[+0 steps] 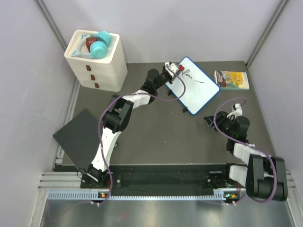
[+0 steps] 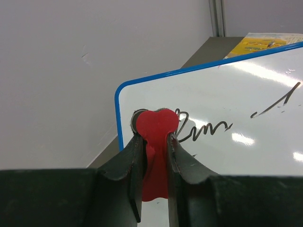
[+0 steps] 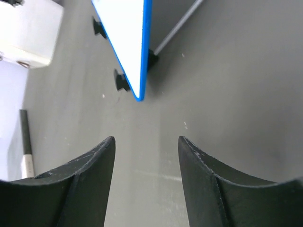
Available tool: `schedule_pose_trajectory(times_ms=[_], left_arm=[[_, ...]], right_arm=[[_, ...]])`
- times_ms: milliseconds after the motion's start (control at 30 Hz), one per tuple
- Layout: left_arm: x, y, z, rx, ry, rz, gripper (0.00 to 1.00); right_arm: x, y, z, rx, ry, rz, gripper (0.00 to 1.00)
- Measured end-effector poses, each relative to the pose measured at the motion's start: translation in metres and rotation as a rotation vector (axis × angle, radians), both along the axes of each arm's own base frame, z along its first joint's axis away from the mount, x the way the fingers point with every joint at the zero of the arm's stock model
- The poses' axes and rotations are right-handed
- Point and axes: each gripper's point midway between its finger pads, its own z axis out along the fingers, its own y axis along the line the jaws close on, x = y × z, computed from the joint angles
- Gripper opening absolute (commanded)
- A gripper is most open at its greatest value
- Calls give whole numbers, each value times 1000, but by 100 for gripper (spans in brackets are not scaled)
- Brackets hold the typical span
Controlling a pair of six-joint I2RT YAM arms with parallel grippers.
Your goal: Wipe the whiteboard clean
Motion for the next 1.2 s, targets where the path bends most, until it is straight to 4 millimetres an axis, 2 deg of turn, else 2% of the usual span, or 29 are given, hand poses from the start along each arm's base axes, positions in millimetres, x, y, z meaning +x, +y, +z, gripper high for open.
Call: schedule_pose_trajectory(times_ms=[300,467,633,867,967,1200], left_arm=[[-2,0,-6,8,12,-9,0],[-4,1,-12,13,25,-12,0],[-8,0,-16,9,24,-30,0],[-11,-2,-8,-19,7,-49,0],[-11,-2,-8,-20,10,-50,0],[-11,-2,-8,-20,9,-49,0]], right_arm=[[18,13,7,54,-79,34,59],[19,32,-11,92,-27,75,55],[24,34,-26,126,20,48,54],[46,35,-11,131,-32,25,52],[54,39,-15,142,-21,23,50],[59,44,-39,170,51,9,47]])
